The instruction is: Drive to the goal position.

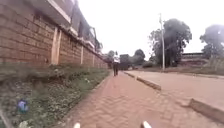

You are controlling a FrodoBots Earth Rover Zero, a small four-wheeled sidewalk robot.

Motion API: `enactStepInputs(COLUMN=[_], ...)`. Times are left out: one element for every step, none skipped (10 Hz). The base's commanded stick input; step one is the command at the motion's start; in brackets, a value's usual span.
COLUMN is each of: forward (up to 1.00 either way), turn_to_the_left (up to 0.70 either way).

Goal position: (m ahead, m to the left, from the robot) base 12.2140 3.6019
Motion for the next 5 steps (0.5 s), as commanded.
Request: enactStepInputs(forward=[0.50, 0.50, 0.50, 0.50, 0.50], turn_to_the_left=[0.10, 0.00, 0.00, 0.00, 0.22])
